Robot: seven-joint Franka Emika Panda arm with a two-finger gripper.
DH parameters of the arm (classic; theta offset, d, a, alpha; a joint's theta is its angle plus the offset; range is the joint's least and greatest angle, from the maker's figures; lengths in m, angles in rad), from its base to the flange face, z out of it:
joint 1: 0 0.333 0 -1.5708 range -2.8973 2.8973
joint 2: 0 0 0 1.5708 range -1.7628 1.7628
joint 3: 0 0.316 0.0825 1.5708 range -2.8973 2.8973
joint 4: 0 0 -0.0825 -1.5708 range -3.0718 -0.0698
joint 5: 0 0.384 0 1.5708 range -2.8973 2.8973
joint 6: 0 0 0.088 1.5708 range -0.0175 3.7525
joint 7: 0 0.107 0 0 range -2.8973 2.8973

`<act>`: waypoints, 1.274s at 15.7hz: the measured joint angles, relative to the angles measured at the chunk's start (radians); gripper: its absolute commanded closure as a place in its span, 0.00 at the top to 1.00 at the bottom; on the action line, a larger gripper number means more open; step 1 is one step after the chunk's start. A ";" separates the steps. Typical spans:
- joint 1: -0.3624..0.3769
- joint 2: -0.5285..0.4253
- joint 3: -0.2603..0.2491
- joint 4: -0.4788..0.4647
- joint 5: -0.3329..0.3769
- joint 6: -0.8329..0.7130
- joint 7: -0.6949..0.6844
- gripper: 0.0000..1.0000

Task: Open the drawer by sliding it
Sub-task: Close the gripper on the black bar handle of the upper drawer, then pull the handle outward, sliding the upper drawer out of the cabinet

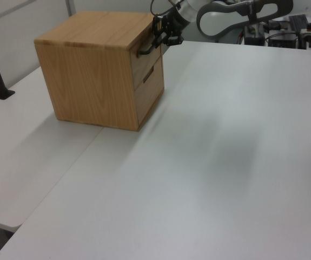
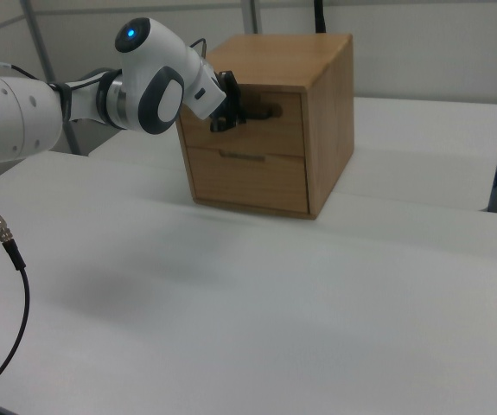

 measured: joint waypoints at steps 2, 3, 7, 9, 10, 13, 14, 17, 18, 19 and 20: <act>0.001 -0.016 0.001 -0.020 0.000 0.000 -0.003 0.04; 0.002 -0.032 0.001 -0.041 0.000 0.001 -0.006 0.04; 0.003 -0.164 0.005 -0.207 0.001 -0.001 -0.058 0.04; 0.002 -0.234 0.005 -0.290 0.001 -0.004 -0.090 0.04; 0.001 -0.262 0.007 -0.324 0.001 -0.006 -0.107 0.04; -0.002 -0.345 0.009 -0.416 0.001 -0.023 -0.145 0.04; -0.003 -0.371 0.009 -0.445 0.001 -0.028 -0.157 0.04; -0.006 -0.448 0.009 -0.532 0.001 -0.030 -0.189 0.04; -0.007 -0.473 0.009 -0.559 0.001 -0.030 -0.201 0.04; -0.008 -0.498 0.009 -0.586 0.001 -0.031 -0.209 0.04; -0.010 -0.524 0.009 -0.614 0.001 -0.031 -0.216 0.04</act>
